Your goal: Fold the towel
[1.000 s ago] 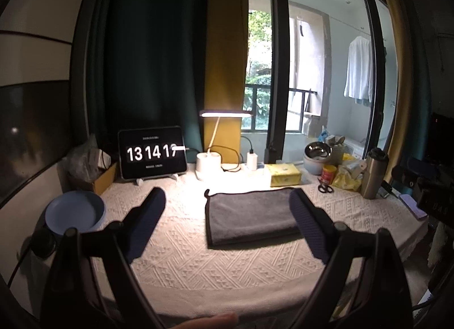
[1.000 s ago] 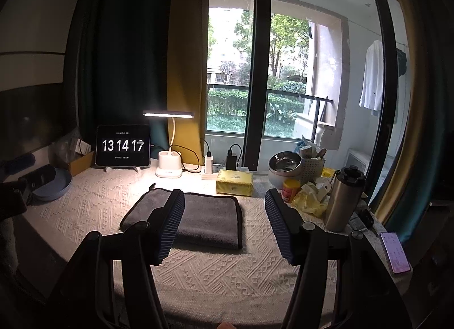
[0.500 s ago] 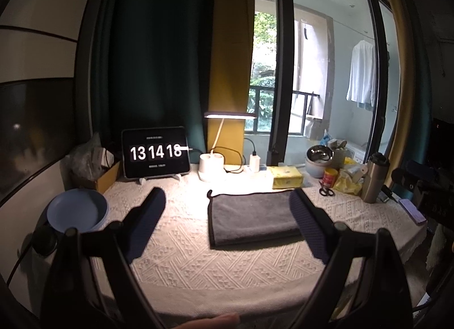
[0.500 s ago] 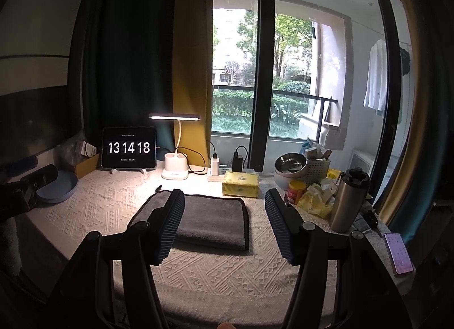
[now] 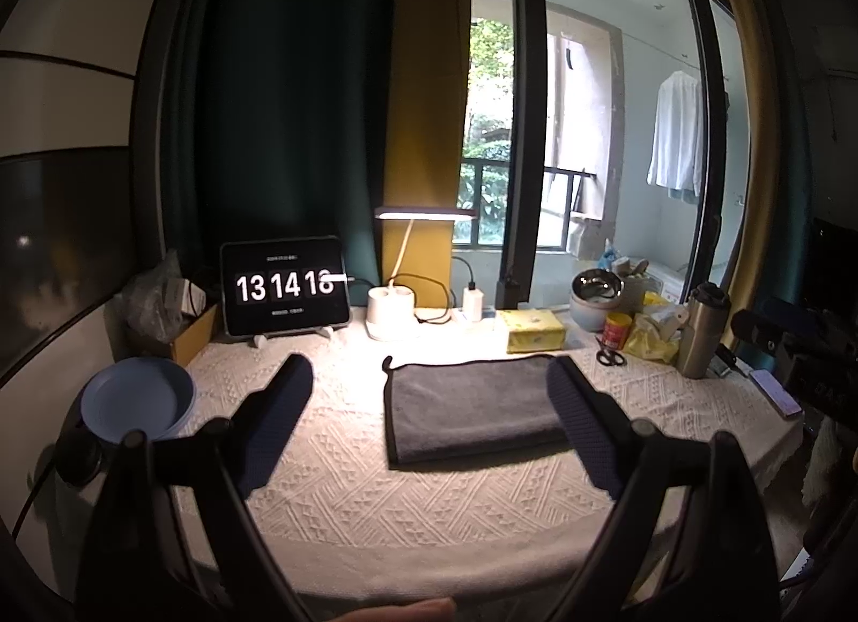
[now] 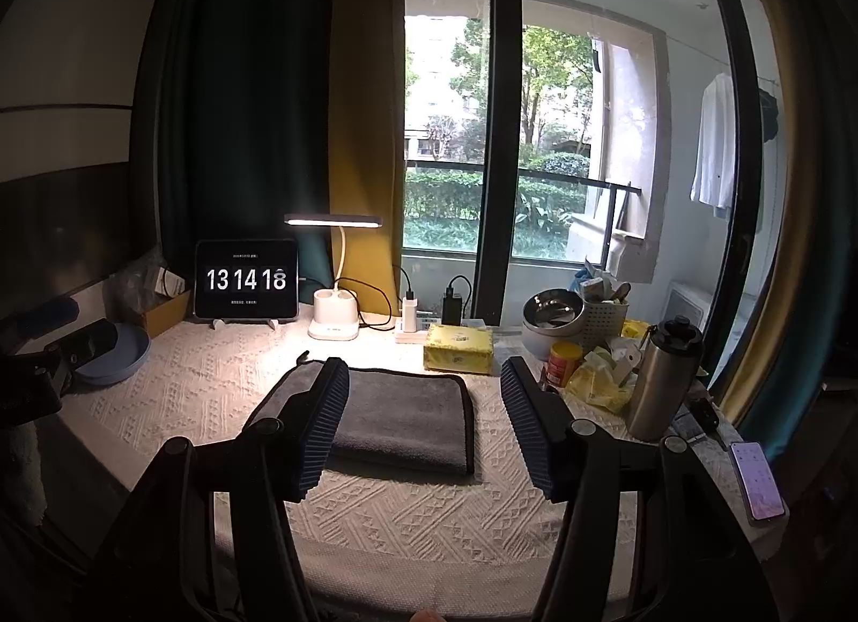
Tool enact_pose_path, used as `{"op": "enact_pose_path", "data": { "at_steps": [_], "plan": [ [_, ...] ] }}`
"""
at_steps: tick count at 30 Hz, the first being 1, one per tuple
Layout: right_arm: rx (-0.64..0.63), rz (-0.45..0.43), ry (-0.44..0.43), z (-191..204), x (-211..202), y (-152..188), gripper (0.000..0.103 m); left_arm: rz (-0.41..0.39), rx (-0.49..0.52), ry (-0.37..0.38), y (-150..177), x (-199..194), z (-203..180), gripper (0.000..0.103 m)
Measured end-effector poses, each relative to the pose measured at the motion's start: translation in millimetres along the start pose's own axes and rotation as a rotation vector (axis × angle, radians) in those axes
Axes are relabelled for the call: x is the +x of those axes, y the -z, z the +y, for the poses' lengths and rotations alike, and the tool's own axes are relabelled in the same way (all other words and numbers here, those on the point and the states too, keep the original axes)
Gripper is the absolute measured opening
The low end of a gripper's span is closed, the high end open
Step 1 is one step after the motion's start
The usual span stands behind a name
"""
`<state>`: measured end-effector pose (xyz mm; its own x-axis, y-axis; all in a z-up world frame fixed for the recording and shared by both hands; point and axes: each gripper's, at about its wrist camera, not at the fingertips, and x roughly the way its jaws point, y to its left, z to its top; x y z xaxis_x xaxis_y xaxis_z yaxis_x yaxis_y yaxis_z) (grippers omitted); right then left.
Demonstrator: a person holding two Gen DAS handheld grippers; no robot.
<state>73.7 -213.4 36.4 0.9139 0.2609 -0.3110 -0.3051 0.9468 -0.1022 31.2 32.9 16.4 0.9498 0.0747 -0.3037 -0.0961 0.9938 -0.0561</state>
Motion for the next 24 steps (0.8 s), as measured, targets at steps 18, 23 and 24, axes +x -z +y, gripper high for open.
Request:
{"op": "enact_pose_path", "data": {
  "at_steps": [18, 23, 24],
  "plan": [
    [-0.003, 0.010, -0.009, 4.9, 3.4, 1.5, 0.062, 0.002, -0.002, 0.003, 0.5, 1.1, -3.5, 0.090],
    [-0.007, 0.015, -0.013, 3.6, 4.7, 3.8, 0.062, 0.003, 0.000, 0.006, 0.2, 1.5, -3.5, 0.090],
    [-0.007, 0.014, -0.013, 4.5, 4.6, 4.0, 0.062, 0.004, 0.001, 0.008, 0.2, 1.8, -3.9, 0.090]
  ]
}}
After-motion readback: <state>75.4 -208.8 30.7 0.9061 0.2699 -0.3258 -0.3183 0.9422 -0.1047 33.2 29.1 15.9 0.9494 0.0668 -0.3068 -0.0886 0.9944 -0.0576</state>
